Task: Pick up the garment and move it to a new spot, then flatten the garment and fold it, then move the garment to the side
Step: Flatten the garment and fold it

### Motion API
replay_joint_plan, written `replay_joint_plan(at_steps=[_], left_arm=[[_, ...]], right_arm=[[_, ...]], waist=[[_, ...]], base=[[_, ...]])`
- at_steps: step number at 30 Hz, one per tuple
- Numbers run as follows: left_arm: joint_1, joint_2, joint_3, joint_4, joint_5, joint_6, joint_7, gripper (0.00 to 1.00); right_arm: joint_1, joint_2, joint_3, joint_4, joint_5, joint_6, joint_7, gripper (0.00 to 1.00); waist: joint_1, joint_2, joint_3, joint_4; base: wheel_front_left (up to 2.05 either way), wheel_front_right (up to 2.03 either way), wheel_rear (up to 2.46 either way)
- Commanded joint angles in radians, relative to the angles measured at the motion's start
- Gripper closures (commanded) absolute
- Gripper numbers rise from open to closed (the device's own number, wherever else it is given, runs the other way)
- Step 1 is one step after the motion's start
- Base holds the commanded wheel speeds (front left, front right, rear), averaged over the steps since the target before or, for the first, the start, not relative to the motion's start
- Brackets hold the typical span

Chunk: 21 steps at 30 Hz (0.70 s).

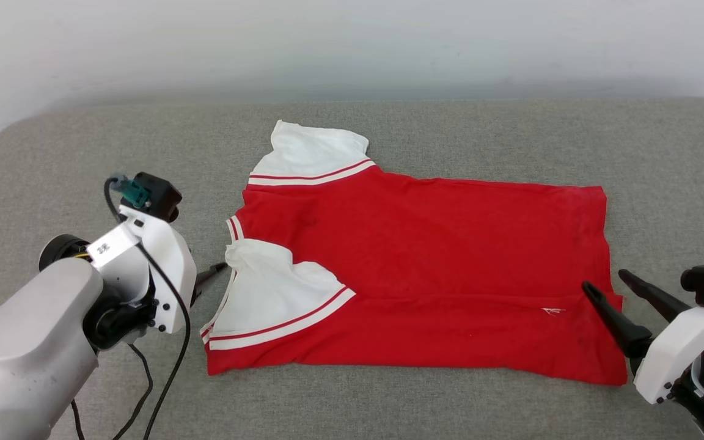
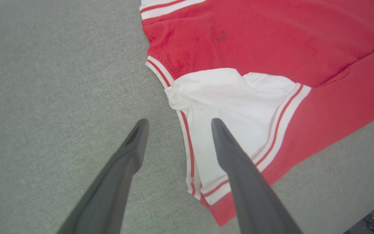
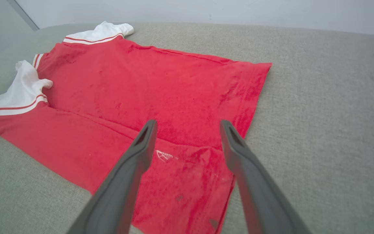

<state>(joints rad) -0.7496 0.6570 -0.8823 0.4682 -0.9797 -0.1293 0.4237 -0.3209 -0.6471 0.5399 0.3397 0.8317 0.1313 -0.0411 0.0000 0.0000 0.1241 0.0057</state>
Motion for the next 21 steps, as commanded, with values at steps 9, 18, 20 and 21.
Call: replay_joint_plan(at_steps=[9, 18, 20, 21], left_arm=[[-0.036, 0.021, -0.069, -0.039, -0.102, 0.000, 0.317, 0.00], [0.006, 0.028, -0.117, -0.007, -0.097, 0.004, 0.380, 0.00], [0.017, 0.021, -0.121, 0.002, -0.099, 0.004, 0.366, 0.00], [0.024, 0.016, -0.121, 0.009, -0.102, 0.004, 0.361, 0.00]], right_arm=[[0.031, 0.038, -0.039, -0.042, -0.040, -0.001, 0.052, 0.00], [0.033, 0.059, -0.059, -0.070, -0.055, -0.001, 0.083, 0.00], [0.028, 0.062, -0.062, -0.074, -0.056, -0.001, 0.086, 0.00], [0.025, 0.063, -0.062, -0.075, -0.058, -0.001, 0.088, 0.00]], waist=[[0.0000, 0.0000, -0.003, -0.015], [0.0000, 0.0000, 0.024, -0.043], [0.0000, 0.0000, 0.033, -0.046], [0.0000, 0.0000, 0.038, -0.048]], base=[[0.00, 0.00, 0.00], [0.00, 0.00, 0.00], [0.00, 0.00, 0.00], [0.00, 0.00, 0.00]])
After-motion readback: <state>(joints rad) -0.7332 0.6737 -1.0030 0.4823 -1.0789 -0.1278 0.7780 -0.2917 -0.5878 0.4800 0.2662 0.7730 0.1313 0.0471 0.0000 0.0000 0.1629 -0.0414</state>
